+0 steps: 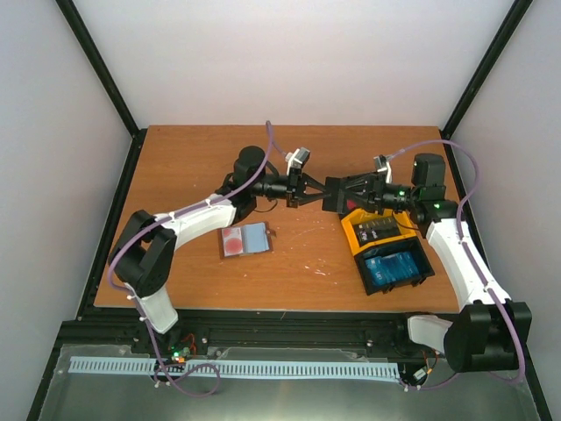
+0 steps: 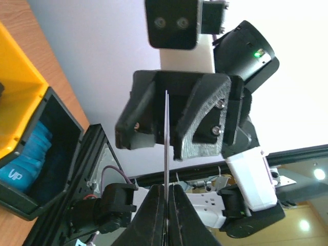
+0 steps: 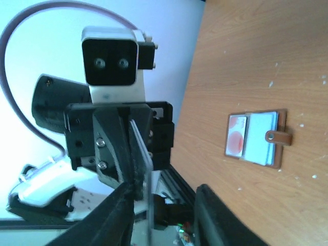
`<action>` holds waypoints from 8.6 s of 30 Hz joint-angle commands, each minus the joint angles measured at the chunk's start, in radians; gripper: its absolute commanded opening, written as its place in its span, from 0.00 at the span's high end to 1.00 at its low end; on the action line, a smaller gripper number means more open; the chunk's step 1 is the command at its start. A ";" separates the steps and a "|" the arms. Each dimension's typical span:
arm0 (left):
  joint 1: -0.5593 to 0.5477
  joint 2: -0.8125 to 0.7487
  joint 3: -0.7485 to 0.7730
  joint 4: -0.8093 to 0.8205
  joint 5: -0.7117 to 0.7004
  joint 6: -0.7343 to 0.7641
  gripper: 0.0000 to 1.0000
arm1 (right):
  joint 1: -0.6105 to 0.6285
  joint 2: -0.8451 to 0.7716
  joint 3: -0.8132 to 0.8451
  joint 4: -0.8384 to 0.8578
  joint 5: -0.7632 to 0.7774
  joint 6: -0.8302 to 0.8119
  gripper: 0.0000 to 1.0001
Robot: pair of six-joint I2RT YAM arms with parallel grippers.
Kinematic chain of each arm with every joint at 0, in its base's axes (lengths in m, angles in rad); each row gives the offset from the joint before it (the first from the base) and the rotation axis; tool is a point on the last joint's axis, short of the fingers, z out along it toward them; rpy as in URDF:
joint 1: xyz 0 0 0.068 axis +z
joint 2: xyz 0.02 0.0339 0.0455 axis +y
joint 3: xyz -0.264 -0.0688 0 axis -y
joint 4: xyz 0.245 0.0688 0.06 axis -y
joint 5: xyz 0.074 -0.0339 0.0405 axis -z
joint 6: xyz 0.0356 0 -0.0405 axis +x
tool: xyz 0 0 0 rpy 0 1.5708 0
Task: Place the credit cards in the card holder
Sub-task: Pick up the credit card from the storage box, then insert the credit card into the card holder.
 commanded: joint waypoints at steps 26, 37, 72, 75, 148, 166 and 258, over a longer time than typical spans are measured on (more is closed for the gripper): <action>0.046 -0.104 0.072 0.430 0.015 -0.508 0.99 | 0.043 -0.149 -0.079 0.644 -0.059 0.414 0.58; 0.051 -0.112 0.056 0.435 -0.004 -0.502 0.99 | 0.058 -0.145 -0.041 0.474 -0.054 0.276 0.58; 0.053 -0.131 0.059 0.325 -0.021 -0.420 0.99 | 0.089 -0.152 0.032 0.313 0.024 0.145 0.75; 0.053 -0.132 0.057 0.344 -0.021 -0.429 1.00 | 0.089 -0.159 0.013 0.353 0.026 0.177 0.76; 0.050 -0.172 0.115 0.097 0.027 -0.154 0.99 | 0.139 0.006 0.225 -0.023 0.055 0.006 0.64; 0.062 -0.208 0.059 0.065 -0.007 -0.191 0.97 | 0.151 -0.022 0.165 0.408 0.056 0.407 0.97; 0.527 -0.206 -0.383 -0.944 -0.384 0.941 0.99 | 0.715 0.830 0.404 -0.103 0.901 -0.132 0.97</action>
